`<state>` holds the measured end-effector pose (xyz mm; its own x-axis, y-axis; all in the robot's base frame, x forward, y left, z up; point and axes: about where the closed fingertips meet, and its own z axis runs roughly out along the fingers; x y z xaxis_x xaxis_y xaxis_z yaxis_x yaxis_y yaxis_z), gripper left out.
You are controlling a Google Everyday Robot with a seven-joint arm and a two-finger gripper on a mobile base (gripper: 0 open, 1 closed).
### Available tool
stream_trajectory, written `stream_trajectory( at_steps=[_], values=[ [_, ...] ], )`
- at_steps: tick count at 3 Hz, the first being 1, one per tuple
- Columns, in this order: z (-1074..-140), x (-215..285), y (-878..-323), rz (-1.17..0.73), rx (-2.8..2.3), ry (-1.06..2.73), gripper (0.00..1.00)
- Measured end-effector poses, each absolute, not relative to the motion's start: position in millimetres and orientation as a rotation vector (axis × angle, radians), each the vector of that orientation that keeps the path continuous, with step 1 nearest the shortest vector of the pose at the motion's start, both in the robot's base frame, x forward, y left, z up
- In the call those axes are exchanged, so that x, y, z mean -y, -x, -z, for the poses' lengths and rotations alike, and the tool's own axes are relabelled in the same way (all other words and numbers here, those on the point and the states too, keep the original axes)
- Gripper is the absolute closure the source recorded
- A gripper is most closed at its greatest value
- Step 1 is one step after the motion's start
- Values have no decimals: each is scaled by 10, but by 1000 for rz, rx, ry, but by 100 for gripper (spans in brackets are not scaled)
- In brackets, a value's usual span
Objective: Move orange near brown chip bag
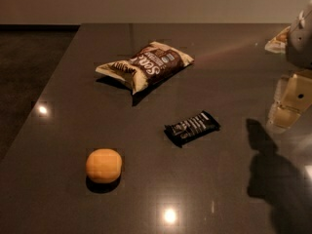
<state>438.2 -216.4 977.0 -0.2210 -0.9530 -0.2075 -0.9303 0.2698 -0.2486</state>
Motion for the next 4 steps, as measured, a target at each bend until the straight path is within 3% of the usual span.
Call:
stream_trajectory(
  at_steps=[2,4],
  values=[
    [-9748,2076,-4360,104,-2214,1743,0],
    [-9326,1321,-4245,-101,-2040,1879,0]
  ],
)
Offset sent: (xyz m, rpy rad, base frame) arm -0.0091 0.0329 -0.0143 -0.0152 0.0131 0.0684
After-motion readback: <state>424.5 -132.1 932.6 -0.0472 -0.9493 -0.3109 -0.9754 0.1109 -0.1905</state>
